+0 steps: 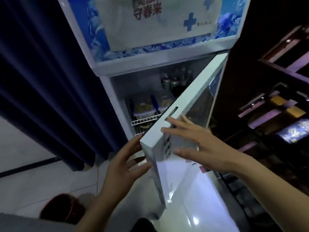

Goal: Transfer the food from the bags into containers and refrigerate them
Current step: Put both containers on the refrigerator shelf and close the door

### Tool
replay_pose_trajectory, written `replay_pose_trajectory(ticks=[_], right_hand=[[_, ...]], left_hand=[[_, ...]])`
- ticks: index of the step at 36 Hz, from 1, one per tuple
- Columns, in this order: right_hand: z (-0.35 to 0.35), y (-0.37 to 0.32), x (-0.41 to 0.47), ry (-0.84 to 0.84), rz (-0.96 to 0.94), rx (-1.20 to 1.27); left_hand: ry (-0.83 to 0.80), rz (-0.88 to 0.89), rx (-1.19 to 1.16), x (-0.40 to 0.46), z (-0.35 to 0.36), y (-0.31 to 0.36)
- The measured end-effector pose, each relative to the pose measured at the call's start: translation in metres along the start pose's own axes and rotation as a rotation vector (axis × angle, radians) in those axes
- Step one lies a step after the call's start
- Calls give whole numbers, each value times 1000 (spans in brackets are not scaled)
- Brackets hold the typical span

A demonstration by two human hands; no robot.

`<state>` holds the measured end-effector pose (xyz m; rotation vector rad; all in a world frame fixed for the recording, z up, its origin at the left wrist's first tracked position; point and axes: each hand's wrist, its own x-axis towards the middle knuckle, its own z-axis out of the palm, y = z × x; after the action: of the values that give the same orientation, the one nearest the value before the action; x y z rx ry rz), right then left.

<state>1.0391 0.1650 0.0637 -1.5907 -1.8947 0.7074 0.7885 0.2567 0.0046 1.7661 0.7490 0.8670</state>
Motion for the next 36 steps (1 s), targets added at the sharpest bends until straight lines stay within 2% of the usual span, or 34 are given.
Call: replay_pose_trajectory(ticks=[3,7,12,13,16,19,26,30,36], right_hand=[[20,3,35,37,-42,-127],[48,13,85,161,-80,-235],[65,41,139,260,-40,-269],[66,48,149,274,-23,-302],[65,69,178,312,25,-463],[57,89,203,332,83,-604],[47,130,248,298,240,-779],[44,141,269,241,343,-757],[46,158,272,246,301,-751]], left_hand=[[215,-42,-38,14,-17,-14],[293,-53,-57,42,-37,-28],[247,48,83,71,-45,-49],[235,58,186,77,-45,-56],[262,199,725,102,-49,-80],[258,180,939,134,-61,-95],[266,128,1149,198,-94,-125],[152,-19,1282,224,-99,-133],[156,-119,1272,230,-90,-138]])
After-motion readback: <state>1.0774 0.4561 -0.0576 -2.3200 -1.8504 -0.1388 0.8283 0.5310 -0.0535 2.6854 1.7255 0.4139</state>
